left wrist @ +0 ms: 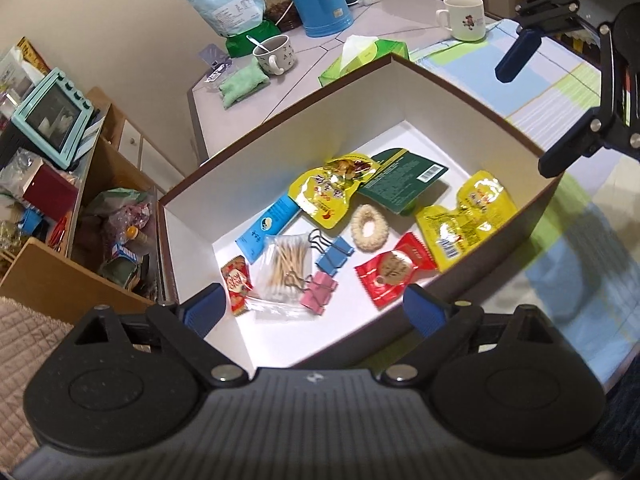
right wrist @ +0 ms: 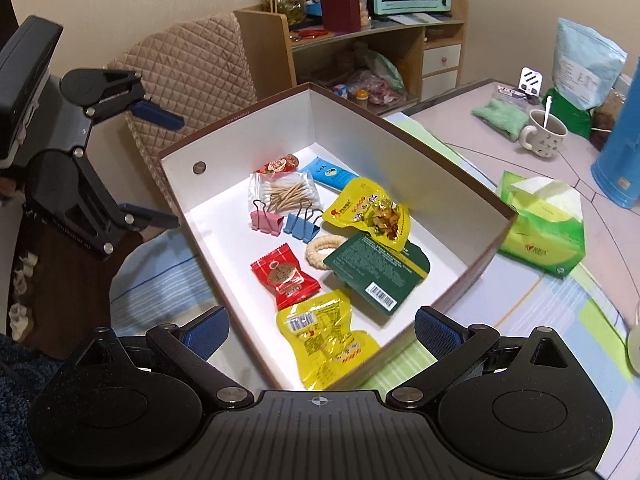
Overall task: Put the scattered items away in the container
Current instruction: 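Lift both open tools up and away from the box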
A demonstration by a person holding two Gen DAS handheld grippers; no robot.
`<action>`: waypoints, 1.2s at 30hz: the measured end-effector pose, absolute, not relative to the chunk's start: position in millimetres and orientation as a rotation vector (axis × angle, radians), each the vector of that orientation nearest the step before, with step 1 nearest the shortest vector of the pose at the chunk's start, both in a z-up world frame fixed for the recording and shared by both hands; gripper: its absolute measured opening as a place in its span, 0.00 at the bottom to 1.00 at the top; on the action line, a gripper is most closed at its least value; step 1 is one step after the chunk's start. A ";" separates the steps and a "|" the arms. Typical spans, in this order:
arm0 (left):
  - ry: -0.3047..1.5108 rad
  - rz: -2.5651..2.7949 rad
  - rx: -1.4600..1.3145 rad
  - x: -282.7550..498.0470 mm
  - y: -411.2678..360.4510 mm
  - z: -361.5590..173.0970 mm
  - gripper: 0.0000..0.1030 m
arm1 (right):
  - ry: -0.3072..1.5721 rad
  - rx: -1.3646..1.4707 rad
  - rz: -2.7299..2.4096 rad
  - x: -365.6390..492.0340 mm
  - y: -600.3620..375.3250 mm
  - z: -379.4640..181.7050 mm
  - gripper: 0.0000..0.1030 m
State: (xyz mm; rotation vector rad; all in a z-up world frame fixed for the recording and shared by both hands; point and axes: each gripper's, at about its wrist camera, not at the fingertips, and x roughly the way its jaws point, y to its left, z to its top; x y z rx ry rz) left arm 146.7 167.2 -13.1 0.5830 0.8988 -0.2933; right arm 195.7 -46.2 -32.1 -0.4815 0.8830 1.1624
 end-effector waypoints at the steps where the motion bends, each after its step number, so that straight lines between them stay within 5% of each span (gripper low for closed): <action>1: 0.897 -0.285 0.578 144.2 165.1 -11.7 0.91 | 0.878 -0.480 1.162 194.2 -48.6 -30.8 0.98; 36: 0.897 -0.102 0.558 104.4 117.9 15.9 0.91 | 0.771 -0.559 1.264 180.6 -92.1 -1.0 0.98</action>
